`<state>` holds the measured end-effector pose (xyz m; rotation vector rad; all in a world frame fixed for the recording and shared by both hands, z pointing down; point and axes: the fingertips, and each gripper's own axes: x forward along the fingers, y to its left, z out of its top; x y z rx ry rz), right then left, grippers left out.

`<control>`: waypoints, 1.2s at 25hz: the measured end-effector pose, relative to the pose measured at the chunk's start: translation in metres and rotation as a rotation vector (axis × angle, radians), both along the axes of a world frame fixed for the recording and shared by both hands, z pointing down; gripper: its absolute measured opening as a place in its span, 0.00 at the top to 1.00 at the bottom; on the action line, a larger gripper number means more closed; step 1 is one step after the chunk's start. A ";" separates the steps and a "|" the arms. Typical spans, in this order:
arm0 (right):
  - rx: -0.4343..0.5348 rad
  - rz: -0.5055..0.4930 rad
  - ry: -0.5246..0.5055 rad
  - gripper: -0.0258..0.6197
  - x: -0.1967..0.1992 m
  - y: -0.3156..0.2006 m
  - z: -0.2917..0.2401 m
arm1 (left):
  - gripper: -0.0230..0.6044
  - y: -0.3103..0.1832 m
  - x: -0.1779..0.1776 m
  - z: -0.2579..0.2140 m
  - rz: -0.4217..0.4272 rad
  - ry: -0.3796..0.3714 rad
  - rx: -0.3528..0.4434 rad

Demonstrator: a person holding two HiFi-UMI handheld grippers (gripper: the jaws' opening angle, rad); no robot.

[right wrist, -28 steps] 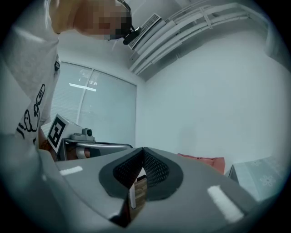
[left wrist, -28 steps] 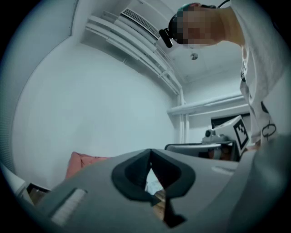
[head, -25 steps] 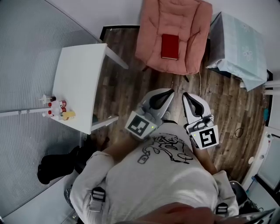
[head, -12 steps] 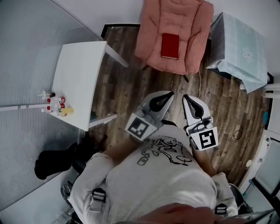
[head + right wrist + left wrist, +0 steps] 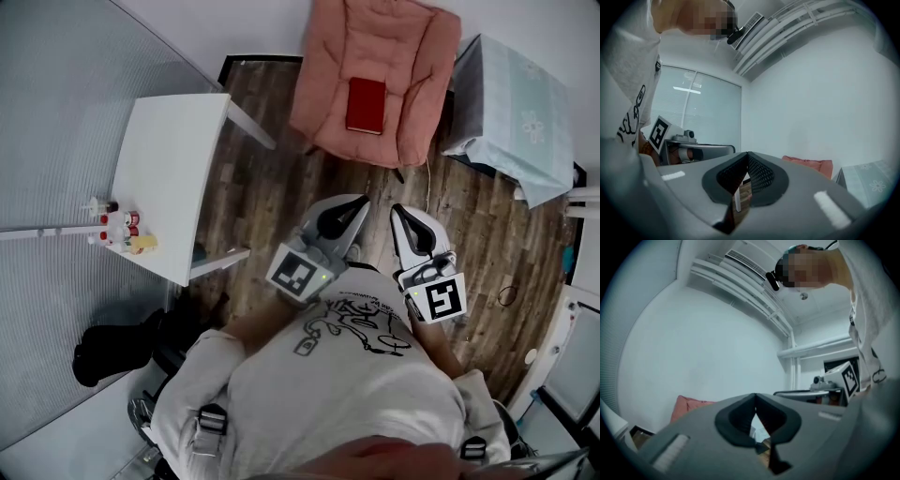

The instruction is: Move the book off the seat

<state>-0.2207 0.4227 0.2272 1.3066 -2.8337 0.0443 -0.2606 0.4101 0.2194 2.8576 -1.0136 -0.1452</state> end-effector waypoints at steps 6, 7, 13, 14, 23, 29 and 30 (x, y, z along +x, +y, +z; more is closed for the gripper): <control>0.000 -0.007 0.015 0.95 -0.006 -0.028 -0.001 | 0.97 -0.026 -0.005 0.000 0.001 0.004 -0.001; -0.001 -0.008 0.016 0.95 -0.007 -0.034 0.000 | 0.97 -0.032 -0.005 -0.001 0.001 0.006 -0.002; -0.011 0.001 0.005 0.95 -0.016 -0.076 0.001 | 0.97 -0.073 -0.013 0.000 0.006 0.002 0.000; -0.011 0.000 0.014 0.95 -0.019 -0.083 0.002 | 0.97 -0.080 -0.016 0.001 0.009 0.001 -0.001; -0.013 0.025 0.036 0.95 -0.053 -0.157 -0.001 | 0.97 -0.153 -0.047 -0.001 0.051 0.008 -0.007; -0.012 0.053 0.028 0.95 -0.077 -0.197 -0.005 | 0.97 -0.190 -0.068 -0.004 0.083 0.003 0.001; -0.014 0.058 0.029 0.95 -0.080 -0.202 -0.006 | 0.97 -0.195 -0.072 -0.005 0.086 0.003 0.004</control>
